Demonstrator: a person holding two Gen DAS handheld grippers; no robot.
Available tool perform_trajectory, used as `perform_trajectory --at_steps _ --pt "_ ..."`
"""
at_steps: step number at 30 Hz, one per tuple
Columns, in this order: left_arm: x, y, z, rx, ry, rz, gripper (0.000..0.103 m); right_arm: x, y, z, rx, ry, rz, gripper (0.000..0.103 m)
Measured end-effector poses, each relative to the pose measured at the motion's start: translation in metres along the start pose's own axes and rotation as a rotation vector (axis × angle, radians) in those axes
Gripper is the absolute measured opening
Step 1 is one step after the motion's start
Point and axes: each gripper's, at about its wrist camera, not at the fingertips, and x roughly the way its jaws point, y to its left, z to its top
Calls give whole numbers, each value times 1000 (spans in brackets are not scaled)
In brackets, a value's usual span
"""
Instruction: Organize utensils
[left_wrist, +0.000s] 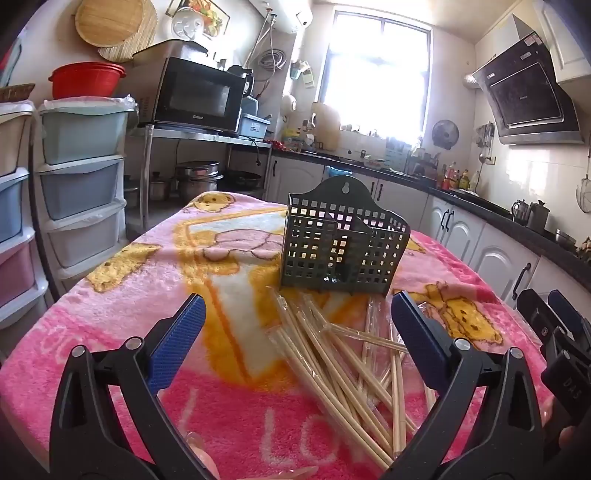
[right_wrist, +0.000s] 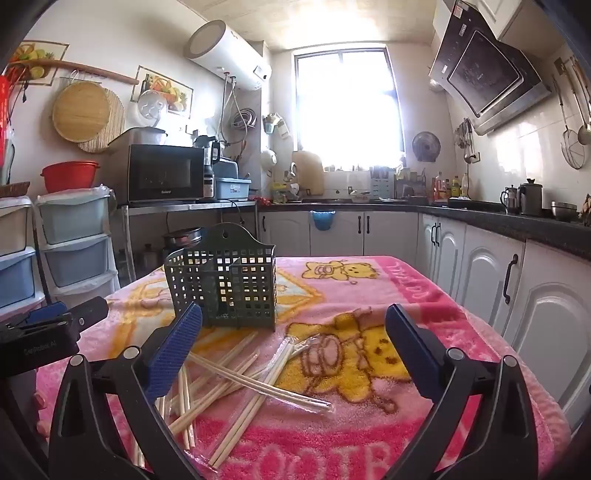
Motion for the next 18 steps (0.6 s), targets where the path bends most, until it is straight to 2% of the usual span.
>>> perform_trajectory --at_steps 8,9,16,18 --pt "-1 -4 3 3 -1 16 93 1 1 0 -11 -6 -2 97" --pt "1 2 3 -2 0 -10 93 1 1 -1 -10 -6 -2 97" --pt "10 8 4 0 1 -14 93 -1 0 2 -10 -11 -3 97" --pt "3 4 4 0 -5 -11 93 -2 0 1 -9 -11 -2 97"
